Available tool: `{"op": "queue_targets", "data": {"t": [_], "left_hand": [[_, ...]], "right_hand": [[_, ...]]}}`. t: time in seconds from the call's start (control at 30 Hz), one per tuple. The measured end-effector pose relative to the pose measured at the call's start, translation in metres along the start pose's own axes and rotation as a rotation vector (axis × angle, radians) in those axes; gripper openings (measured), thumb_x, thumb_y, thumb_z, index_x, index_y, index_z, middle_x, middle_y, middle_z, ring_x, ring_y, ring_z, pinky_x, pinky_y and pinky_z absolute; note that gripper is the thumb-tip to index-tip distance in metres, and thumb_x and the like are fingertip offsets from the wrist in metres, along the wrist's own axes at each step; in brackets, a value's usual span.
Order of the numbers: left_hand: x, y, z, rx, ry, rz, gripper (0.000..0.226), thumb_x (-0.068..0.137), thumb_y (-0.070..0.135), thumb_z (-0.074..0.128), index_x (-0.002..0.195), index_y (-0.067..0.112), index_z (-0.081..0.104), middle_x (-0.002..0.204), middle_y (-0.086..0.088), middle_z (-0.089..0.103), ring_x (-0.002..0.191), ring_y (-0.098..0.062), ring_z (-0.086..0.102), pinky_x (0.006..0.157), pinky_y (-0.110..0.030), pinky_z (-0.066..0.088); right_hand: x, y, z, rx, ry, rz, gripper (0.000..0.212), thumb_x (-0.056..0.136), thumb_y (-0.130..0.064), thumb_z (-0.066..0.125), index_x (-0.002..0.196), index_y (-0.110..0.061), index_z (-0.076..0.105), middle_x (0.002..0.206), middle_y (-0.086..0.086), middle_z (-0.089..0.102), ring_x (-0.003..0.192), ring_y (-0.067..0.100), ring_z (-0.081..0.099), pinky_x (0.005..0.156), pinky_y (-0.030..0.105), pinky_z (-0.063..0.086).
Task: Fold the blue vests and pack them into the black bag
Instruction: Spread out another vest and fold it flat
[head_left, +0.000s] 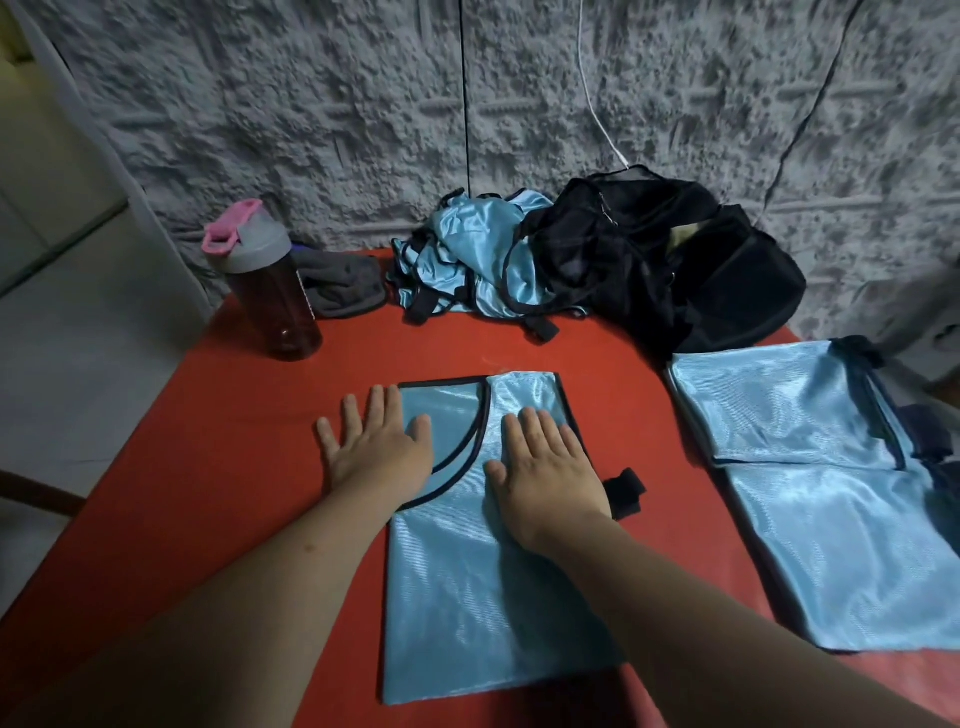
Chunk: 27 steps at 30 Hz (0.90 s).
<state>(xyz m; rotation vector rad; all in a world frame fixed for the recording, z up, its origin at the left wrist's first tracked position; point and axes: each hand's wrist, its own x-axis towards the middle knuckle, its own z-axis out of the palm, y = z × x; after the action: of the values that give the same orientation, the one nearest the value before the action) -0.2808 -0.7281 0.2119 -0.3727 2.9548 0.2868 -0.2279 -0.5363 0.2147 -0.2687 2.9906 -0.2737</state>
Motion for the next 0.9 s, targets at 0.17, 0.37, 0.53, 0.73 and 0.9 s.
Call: {"op": "queue_targets", "data": {"t": [0.17,0.37,0.53,0.73,0.9], "left_hand": [[-0.013,-0.017,-0.014,-0.142,0.056,0.111,0.065,0.105,0.05,0.014,0.162,0.023,-0.002,0.17,0.001,-0.002,0.155,-0.025,-0.011,0.124,-0.051,-0.007],[-0.084,-0.02,-0.054,-0.283,0.164,0.328,0.04,0.096,0.033,0.058,0.135,0.027,0.05,0.119,-0.005,0.066,0.117,-0.028,0.059,0.1,-0.042,0.048],[-0.161,-0.029,-0.051,-0.156,-0.098,0.412,0.029,0.081,0.049,0.069,0.081,0.026,0.051,0.067,0.004,0.063,0.06,-0.012,0.063,0.062,-0.035,0.053],[-0.207,-0.05,-0.023,-0.006,-0.099,0.626,0.03,0.083,0.05,0.064,0.1,0.026,0.062,0.101,0.01,0.061,0.103,-0.011,0.059,0.089,-0.026,0.045],[-0.208,-0.046,-0.02,0.002,-0.004,0.643,0.021,0.095,0.032,0.056,0.099,0.017,0.069,0.105,0.003,0.062,0.106,-0.017,0.058,0.09,-0.031,0.046]], "right_hand": [[-0.005,-0.003,-0.021,0.251,0.102,-0.061,0.063,0.109,-0.043,0.02,0.163,-0.019,-0.003,0.171,0.001,-0.004,0.157,0.016,-0.007,0.127,0.033,-0.002],[-0.048,-0.012,-0.04,0.264,0.101,-0.115,0.023,0.098,-0.029,0.048,0.117,-0.027,0.061,0.121,-0.003,0.066,0.116,0.024,0.061,0.084,0.033,0.048],[-0.094,-0.009,-0.054,0.214,-0.017,-0.13,0.022,0.091,-0.031,0.061,0.108,-0.027,0.073,0.106,-0.002,0.073,0.101,0.02,0.067,0.078,0.028,0.05],[-0.139,0.01,-0.056,0.001,-0.073,-0.219,0.049,0.083,-0.057,0.069,0.123,-0.028,0.067,0.114,0.0,0.064,0.113,0.022,0.056,0.091,0.03,0.046],[-0.154,0.027,-0.037,-0.07,-0.135,-0.196,0.082,0.071,-0.073,0.068,0.141,-0.036,0.047,0.126,-0.008,0.051,0.121,0.021,0.044,0.098,0.038,0.041]]}}
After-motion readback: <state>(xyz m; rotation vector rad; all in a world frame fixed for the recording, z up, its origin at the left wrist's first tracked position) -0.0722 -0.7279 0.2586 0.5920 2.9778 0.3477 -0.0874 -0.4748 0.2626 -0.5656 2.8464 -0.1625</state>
